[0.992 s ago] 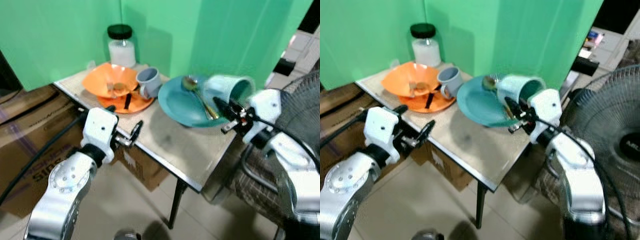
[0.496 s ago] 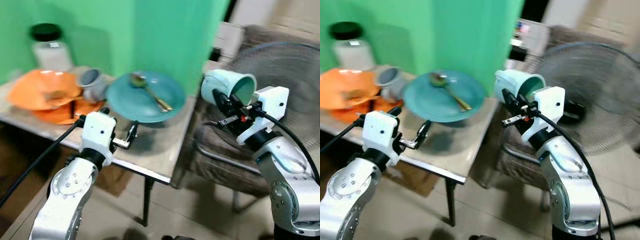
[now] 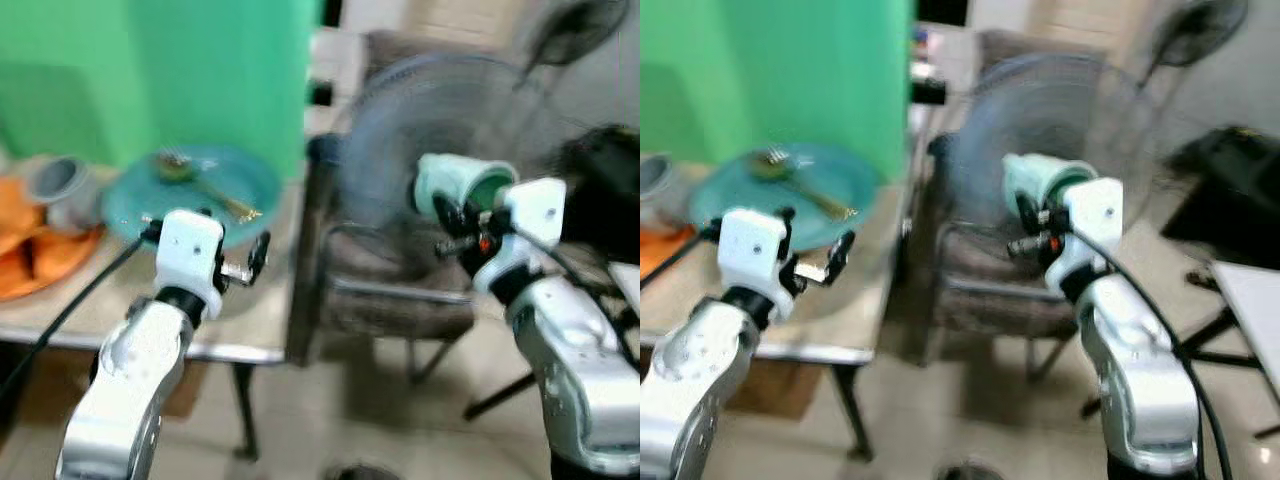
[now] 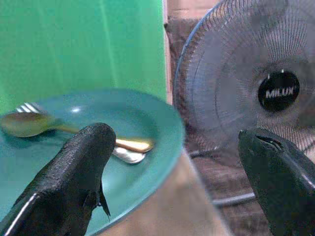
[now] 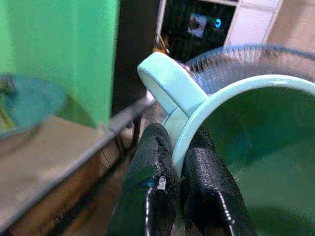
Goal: Setting the table
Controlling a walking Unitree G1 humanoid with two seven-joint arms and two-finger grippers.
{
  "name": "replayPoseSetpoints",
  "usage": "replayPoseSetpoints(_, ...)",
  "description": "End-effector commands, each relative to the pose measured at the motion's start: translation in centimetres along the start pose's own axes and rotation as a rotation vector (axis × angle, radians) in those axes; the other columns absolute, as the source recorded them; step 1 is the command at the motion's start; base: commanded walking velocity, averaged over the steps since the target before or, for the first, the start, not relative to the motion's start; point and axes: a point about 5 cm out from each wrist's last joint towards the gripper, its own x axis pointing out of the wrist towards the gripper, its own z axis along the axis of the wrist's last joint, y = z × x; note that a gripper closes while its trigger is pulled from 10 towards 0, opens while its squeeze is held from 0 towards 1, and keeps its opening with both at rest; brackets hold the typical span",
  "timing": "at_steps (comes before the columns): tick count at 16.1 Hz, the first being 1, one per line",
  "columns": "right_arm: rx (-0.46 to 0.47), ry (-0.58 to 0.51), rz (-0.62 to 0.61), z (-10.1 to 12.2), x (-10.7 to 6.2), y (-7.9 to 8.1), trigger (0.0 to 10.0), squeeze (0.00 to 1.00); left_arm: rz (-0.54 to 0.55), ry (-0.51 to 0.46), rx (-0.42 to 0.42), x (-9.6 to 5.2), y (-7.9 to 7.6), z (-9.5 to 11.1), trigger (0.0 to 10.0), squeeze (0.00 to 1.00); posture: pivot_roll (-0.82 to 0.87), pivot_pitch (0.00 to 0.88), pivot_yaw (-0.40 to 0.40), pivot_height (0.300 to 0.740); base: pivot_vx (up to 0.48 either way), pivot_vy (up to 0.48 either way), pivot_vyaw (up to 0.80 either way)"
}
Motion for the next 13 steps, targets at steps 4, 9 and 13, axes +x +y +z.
replayPoseSetpoints(4, 0.010, 0.062, -0.130, -0.9, 0.1, -0.6, 10.0, 0.00, 0.094, 0.008, 0.005, 1.2, 1.6, -0.4, 10.0, 0.00, 0.15, 0.000, -0.017, 0.740, 0.000, 0.000, -0.80)
replayPoseSetpoints(9, -0.023, 0.037, -0.180, -0.8, 0.5, -0.5, 10.0, 0.00, 0.128, -0.053, 0.014, 1.6, 1.5, 0.2, 10.0, 0.00, 0.17, 0.000, -0.015, 0.740, 0.000, 0.000, -0.79)
replayPoseSetpoints(13, -0.033, 0.060, -0.213, -1.1, 0.0, 0.0, 10.0, 0.00, 0.051, -0.026, -0.011, 1.7, 1.1, -0.9, 10.0, 0.00, 0.11, 0.000, 0.024, 0.740, 0.000, 0.000, -0.78)
